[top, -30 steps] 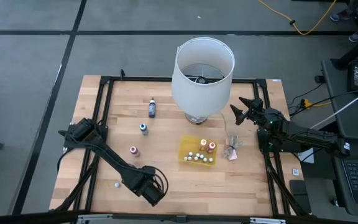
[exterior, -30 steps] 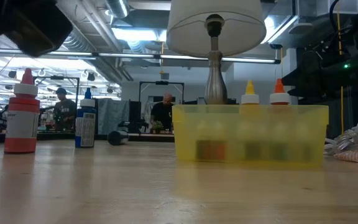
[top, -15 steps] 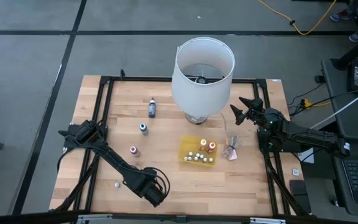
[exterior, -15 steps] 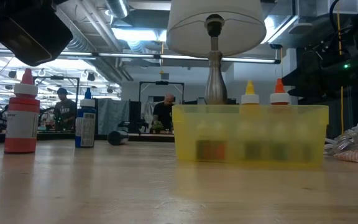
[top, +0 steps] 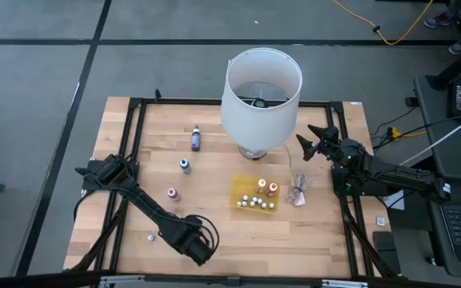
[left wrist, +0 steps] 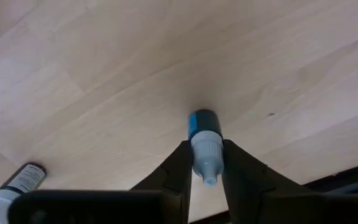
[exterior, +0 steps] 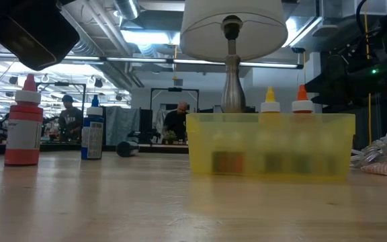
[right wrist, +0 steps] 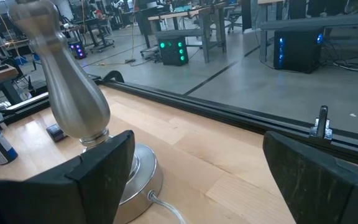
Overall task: Pick & Place food coloring
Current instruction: Put the blue food coloring bottle into the yellow bin
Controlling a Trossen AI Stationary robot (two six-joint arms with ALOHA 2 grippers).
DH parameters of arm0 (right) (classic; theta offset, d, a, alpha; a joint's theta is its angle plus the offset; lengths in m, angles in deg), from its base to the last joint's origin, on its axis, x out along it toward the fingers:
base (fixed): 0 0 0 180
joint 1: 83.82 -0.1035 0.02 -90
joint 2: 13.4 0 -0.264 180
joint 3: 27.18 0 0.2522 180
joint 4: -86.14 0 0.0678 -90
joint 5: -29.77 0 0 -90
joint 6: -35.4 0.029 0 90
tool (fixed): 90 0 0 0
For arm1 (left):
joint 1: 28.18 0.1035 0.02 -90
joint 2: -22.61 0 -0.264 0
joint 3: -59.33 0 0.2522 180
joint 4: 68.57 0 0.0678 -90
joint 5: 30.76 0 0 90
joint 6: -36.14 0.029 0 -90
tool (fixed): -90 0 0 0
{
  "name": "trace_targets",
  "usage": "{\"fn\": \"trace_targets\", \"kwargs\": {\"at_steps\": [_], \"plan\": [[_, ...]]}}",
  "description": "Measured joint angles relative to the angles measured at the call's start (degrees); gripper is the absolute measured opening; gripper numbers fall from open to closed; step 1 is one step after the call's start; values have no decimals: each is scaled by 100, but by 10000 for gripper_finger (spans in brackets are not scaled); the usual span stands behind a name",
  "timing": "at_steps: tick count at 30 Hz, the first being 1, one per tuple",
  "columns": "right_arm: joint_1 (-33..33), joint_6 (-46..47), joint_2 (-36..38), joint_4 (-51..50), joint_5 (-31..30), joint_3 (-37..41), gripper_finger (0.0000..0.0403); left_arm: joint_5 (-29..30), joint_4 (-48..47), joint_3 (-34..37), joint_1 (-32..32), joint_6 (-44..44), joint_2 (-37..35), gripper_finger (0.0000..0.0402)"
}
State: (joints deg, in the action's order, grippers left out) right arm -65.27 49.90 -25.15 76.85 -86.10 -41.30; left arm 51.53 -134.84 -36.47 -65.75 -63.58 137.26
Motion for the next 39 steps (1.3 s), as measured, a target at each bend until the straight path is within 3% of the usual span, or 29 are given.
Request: {"fn": "trace_targets", "kwargs": {"at_steps": [9, 18, 28, 39], "plan": [[1, 0, 0, -1, 0, 0, 355, 267, -704, -407, 326, 818, -213, 75], [1, 0, 0, -1, 0, 0, 355, 529, -1847, -1168, 1128, 3178, -275, 67], [2, 0, 0, -2, 0, 0, 355, 721, -2470, -1960, 1797, 5875, -275, 66], [0, 0, 0, -2, 0, -2, 355, 1216, -2881, -2542, 2248, 8006, -275, 66]]}}
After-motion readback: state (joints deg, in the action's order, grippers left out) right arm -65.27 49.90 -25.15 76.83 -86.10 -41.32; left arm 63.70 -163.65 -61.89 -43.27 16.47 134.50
